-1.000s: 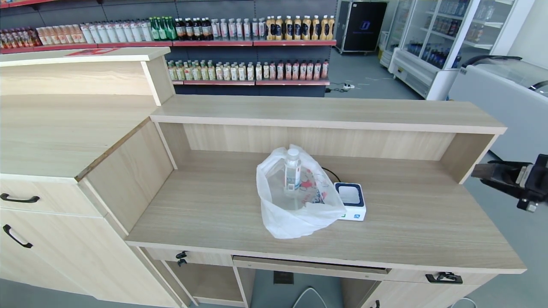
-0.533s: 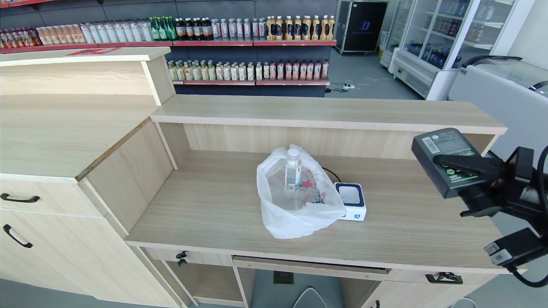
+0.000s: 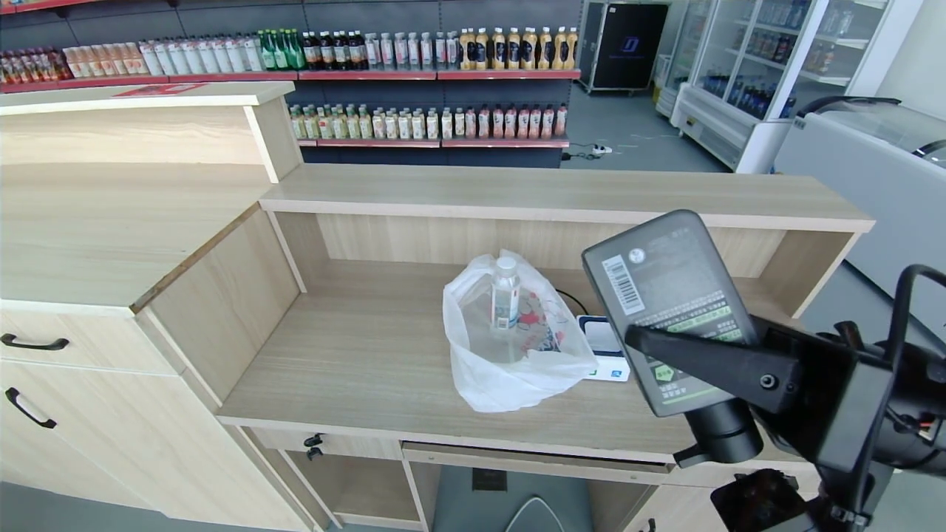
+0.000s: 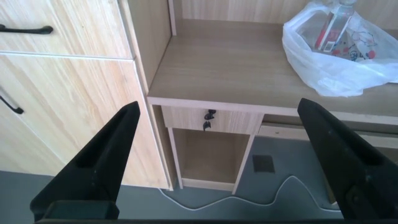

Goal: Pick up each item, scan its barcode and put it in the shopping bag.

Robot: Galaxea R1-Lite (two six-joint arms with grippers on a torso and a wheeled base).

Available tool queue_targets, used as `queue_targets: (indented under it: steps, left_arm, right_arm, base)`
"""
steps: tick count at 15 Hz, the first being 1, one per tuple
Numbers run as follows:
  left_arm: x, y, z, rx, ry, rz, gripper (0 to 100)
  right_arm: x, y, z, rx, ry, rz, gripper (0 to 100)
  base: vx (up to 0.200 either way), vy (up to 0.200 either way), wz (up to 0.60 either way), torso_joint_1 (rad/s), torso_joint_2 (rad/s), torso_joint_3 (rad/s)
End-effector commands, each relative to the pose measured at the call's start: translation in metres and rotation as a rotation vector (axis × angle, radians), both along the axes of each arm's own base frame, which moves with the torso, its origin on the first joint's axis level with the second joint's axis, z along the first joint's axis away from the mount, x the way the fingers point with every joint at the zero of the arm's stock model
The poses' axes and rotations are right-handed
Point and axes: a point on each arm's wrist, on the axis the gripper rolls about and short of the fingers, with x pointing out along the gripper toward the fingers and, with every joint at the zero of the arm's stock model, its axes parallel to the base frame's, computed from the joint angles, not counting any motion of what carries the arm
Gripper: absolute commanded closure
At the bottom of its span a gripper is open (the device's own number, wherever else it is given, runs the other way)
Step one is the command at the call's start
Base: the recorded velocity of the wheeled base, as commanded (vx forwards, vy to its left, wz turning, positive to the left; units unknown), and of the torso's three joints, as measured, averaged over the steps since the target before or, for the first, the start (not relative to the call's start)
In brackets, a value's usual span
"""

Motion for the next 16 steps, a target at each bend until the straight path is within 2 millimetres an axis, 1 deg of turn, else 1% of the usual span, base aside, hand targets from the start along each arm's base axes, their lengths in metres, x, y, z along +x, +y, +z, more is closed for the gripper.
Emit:
queue_targets:
  steps: [1, 2, 3, 5, 6, 8, 12, 16]
  left_arm:
    - [0.0, 0.0, 0.0, 0.0, -0.001, 0.001, 0]
    - [0.0, 0.0, 0.0, 0.0, 0.001, 0.001, 0]
    - [0.0, 0.0, 0.0, -0.001, -0.001, 0.001, 0]
    - [0.0, 0.0, 0.0, 0.0, 0.001, 0.001, 0]
    - [0.0, 0.0, 0.0, -0.001, 0.001, 0.001, 0]
    - [0.0, 0.0, 0.0, 0.0, 0.001, 0.001, 0]
    - [0.0, 0.0, 0.0, 0.0, 0.001, 0.001, 0]
    - [0.0, 0.0, 0.0, 0.0, -0.001, 0.001, 0]
  right_arm:
    - [-0.003, 0.01, -0.002, 0.001, 0.001, 0.029, 100]
    - [-0.005, 0.014, -0.002, 0.006, 0.0, 0.036, 100]
    - [-0.009, 0.025, -0.004, 0.027, -0.015, 0.064, 100]
    - [-0.012, 0.033, -0.004, 0.044, -0.032, 0.09, 100]
    - [-0.01, 0.044, -0.007, 0.05, -0.034, 0.116, 100]
    - [-0.018, 0.054, -0.011, 0.044, -0.014, 0.142, 100]
    - [-0.017, 0.062, -0.016, 0.045, 0.039, 0.157, 100]
    - [-0.029, 0.074, -0.018, 0.041, 0.091, 0.234, 100]
  base:
    - [0.0, 0.0, 0.0, 0.0, 0.0, 0.0]
    - [0.0, 0.0, 0.0, 0.0, 0.0, 0.0]
    - [0.0, 0.0, 0.0, 0.0, 0.0, 0.0]
    - [0.0, 0.0, 0.0, 0.0, 0.0, 0.0]
    - [0.0, 0.0, 0.0, 0.0, 0.0, 0.0]
    - [0.0, 0.0, 0.0, 0.0, 0.0, 0.0]
    - [0.0, 0.0, 0.0, 0.0, 0.0, 0.0]
    - [0.0, 0.0, 0.0, 0.0, 0.0, 0.0]
